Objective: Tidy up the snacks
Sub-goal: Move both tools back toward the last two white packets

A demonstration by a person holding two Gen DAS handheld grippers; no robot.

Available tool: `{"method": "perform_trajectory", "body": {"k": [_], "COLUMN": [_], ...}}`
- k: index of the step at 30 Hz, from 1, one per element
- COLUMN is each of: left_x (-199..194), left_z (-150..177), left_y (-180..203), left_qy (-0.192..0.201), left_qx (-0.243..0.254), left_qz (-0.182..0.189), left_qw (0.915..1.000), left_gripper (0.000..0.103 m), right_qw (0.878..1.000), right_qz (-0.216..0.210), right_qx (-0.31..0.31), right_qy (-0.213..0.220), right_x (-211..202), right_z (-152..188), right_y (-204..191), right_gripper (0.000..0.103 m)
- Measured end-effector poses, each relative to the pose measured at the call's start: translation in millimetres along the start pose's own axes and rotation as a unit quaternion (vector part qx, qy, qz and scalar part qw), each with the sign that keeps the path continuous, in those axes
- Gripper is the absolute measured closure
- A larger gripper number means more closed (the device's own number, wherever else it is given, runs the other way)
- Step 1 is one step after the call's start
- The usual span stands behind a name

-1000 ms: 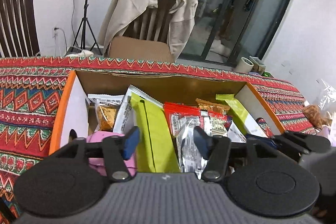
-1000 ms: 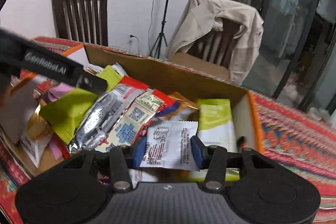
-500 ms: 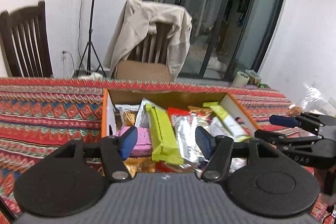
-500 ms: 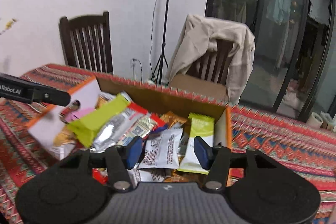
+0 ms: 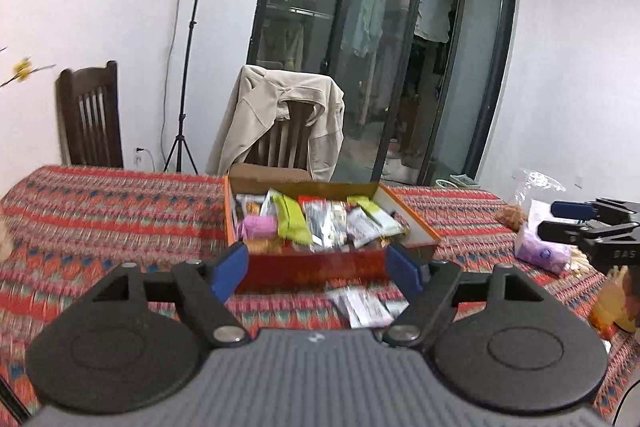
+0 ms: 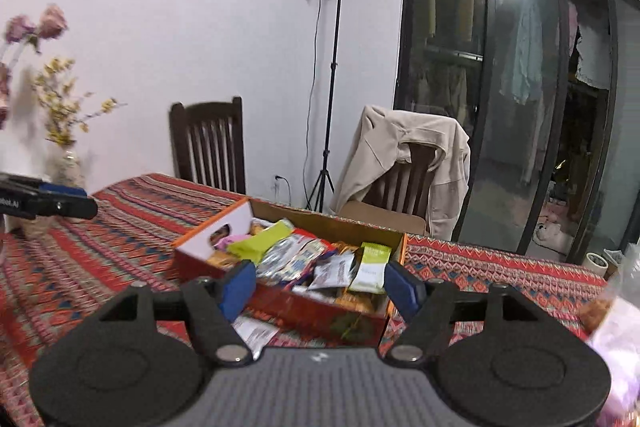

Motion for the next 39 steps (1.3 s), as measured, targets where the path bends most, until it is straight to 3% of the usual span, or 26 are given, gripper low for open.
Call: {"method": "perform_trajectory", "body": {"k": [8, 13, 18, 24, 39], "left_x": [-61.7, -75.5, -85.8, -89.9, -69.0], "left_z": [70.2, 104.4, 119.4, 127.7, 138.7], "left_y": [40.7, 50.9, 42.2, 44.5, 35.3], "left_qy": [0.021, 0.003, -0.008, -0.013, -0.033], "left_qx": [-0.002, -0.017, -0.029, -0.019, -0.029], "left_qz": [-0.029, -0.026, -0.051, -0.057, -0.033], "left_qw": [0.9994, 0.9995, 0.9983, 0.9981, 0.9985], "left_gripper": [0.019, 0.015, 0.015, 0.015, 0.015], "right_qw": [1.000, 1.000, 0.998, 0.998, 0.998], "right_qz": [-0.005, 0.003, -0.005, -0.001, -0.003], "right_qx": [0.019, 0.022, 0.048, 0.045, 0.049], "right_qy": [0.009, -0.010, -0.032, -0.045, -0.051], "right_x": [-92.4, -115.4, -127.5, -130.6, -123.1], "right_z": [59.3, 98.1, 131.4, 145.9, 147.6], "right_y": [-3.9, -15.4, -25.2, -37.0, -46.8], "right_gripper": [0.023, 0.021, 0.021, 0.021, 0.021]}}
Point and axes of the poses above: each gripper's, at about its wrist camera, not at the fingertips, and x roughly the way its jaws point, y to its right, z to its underside, the point moved 4 cm from there along x, roughly the way its jaws point, and after that the axes turned 15 degrees about z, right-handed, at the moved point
